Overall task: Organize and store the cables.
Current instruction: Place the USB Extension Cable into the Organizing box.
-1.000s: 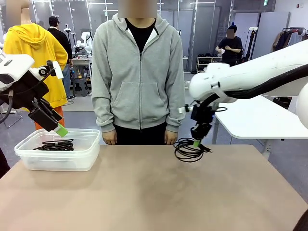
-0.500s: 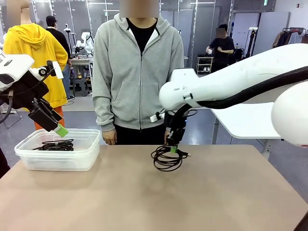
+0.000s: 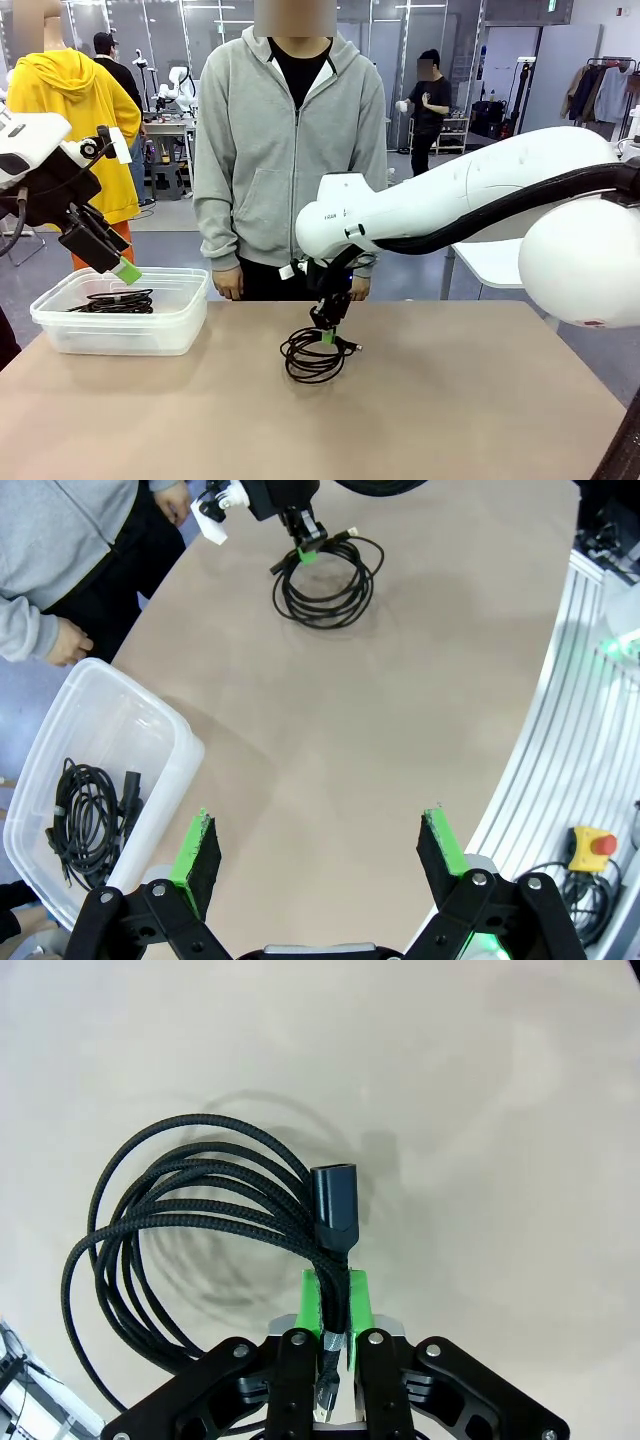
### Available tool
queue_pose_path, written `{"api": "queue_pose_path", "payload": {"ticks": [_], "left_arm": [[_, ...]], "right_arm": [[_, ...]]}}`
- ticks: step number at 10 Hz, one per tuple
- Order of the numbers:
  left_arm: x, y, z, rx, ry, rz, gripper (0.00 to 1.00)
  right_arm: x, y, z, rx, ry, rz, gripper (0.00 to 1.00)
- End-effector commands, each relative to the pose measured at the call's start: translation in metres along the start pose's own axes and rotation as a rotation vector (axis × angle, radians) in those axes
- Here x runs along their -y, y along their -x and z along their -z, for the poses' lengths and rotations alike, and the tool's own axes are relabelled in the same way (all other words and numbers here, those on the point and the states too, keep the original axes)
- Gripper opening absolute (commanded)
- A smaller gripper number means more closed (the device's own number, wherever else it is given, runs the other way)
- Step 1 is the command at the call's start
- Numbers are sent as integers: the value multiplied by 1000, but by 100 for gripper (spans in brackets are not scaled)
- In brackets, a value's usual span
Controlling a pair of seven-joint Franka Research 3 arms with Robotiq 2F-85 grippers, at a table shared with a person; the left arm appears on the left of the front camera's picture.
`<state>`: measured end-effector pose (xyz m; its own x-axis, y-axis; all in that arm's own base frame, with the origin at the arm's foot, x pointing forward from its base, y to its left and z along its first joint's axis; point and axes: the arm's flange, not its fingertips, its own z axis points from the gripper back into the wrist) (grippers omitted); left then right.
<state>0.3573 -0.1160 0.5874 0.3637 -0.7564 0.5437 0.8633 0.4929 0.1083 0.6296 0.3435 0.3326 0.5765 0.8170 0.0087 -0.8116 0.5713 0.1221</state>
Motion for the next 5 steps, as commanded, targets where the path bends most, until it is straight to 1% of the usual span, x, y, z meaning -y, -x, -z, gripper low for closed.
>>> {"api": "queue_pose_path", "payload": {"ticks": [1,2,4,5], "left_arm": [[0,0,-1,-9,4,3,100],[0,0,-1,-9,4,3,100],[0,0,-1,-9,4,3,100],[0,0,-1,-9,4,3,100]], "right_arm": [[-5,-6,-5,29,-44,45,0],[-5,-7,1,24,-66,52,0],[-4,-6,10,57,-58,65,0],[-4,-4,10,48,-62,61,0]]}}
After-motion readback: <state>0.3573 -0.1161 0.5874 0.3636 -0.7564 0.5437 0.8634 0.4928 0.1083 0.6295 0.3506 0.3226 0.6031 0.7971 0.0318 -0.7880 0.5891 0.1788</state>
